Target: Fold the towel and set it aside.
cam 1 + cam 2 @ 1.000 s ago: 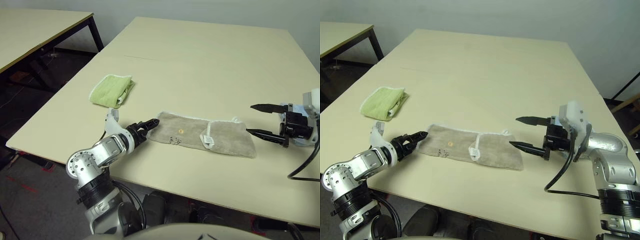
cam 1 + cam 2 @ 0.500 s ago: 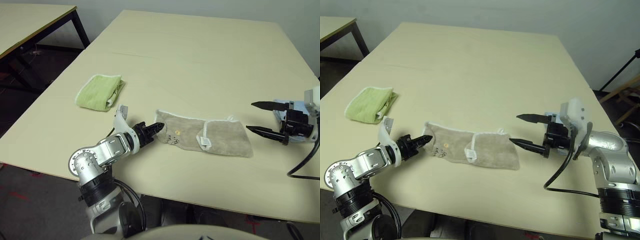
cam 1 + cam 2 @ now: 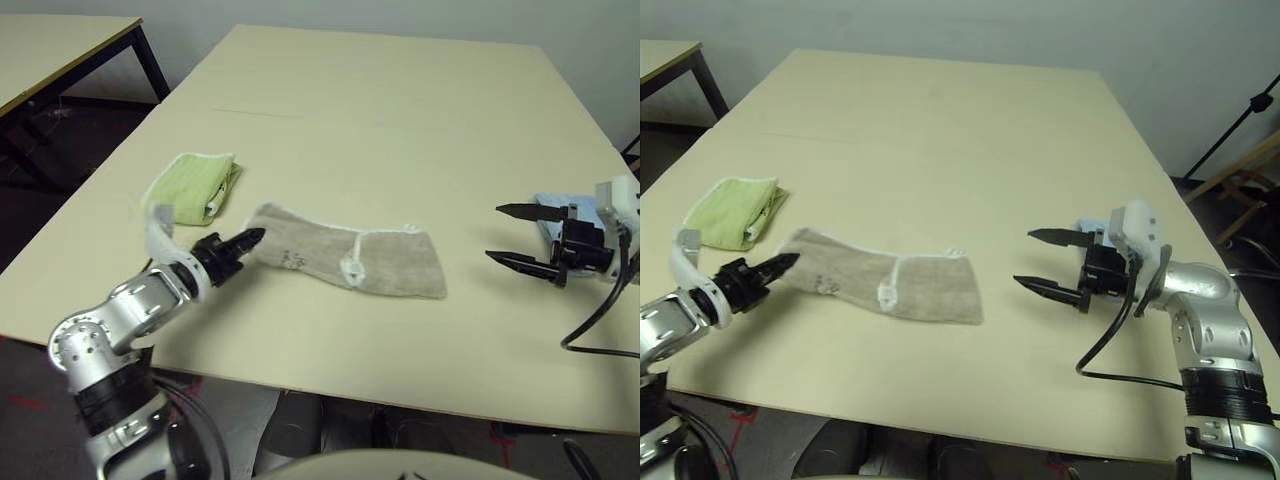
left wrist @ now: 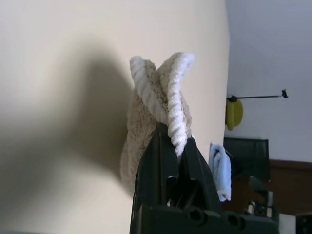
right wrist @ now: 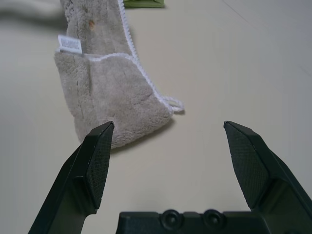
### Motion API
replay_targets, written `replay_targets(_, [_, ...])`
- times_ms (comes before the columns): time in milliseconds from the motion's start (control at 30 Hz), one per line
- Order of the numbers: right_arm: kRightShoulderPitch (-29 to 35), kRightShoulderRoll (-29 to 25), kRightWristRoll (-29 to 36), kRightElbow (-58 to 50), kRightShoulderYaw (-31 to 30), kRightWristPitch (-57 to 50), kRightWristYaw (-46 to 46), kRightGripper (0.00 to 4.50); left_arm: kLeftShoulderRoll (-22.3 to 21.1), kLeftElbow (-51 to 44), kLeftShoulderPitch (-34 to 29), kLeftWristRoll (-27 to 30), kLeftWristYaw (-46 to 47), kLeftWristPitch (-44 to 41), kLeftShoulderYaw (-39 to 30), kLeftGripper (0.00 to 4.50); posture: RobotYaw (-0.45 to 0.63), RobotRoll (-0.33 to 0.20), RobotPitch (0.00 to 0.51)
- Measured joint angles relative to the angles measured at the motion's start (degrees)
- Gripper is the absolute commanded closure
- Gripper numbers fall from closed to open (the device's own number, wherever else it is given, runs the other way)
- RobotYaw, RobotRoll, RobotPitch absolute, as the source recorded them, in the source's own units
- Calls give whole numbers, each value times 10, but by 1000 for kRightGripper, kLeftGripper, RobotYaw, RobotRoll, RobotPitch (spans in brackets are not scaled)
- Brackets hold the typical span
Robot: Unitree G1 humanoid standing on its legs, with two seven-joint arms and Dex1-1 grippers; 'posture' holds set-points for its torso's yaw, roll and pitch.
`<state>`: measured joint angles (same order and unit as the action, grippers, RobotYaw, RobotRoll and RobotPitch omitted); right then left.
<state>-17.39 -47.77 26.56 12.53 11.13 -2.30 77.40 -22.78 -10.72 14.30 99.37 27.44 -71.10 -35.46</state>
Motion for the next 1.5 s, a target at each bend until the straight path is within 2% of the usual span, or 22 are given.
replay_targets(133, [-5, 1, -1, 0, -10, -7, 3, 0, -39, 0, 8, 43, -6, 36, 74, 4459, 245, 0, 94])
replay_targets(167, [-6, 1, -1, 1, -12, -11, 5, 0, -48, -1, 23, 48, -18, 36, 110, 4459, 245, 0, 94])
replay_targets(300, [-17, 2, -1, 0, -15, -20, 9, 0, -61, -13, 94, 44, -78, 15, 234, 4459, 237, 0, 94])
replay_targets(400, [-16, 2, 0, -3, -15, -26, 9, 0, -53, -2, 139, 12, -124, 3, 302, 4459, 227, 0, 95])
replay_targets(700, [39, -10, 10, -49, -7, -63, 8, 0, 19, 112, 273, -203, -303, 2, 433, 4459, 169, 0, 98])
replay_targets(900, [75, -30, 32, -82, 14, -91, 10, 0, 53, 159, 293, -341, -411, 12, 494, 4459, 147, 0, 98])
replay_targets(1067, [106, -46, 51, -119, 28, -121, 10, 0, 82, 184, 296, -422, -470, 24, 515, 4459, 123, 0, 96])
replay_targets(1100, [109, -49, 53, -126, 33, -125, 9, 0, 87, 188, 297, -438, -479, 26, 517, 3948, 113, 0, 96])
replay_targets(1167, [112, -55, 59, -136, 41, -133, 8, 0, 95, 197, 298, -463, -496, 29, 521, 3424, 109, 0, 94])
replay_targets(1300, [120, -67, 68, -159, 52, -154, 2, 0, 107, 199, 303, -503, -528, 32, 523, 1973, 102, 0, 88])
replay_targets(1467, [124, -76, 78, -187, 60, -180, -5, 0, 108, 193, 309, -529, -557, 29, 519, 206, 102, 0, 83])
replay_targets(1500, [124, -76, 79, -188, 61, -182, -6, 0, 105, 183, 309, -529, -560, 23, 516, 26, 102, 0, 83])
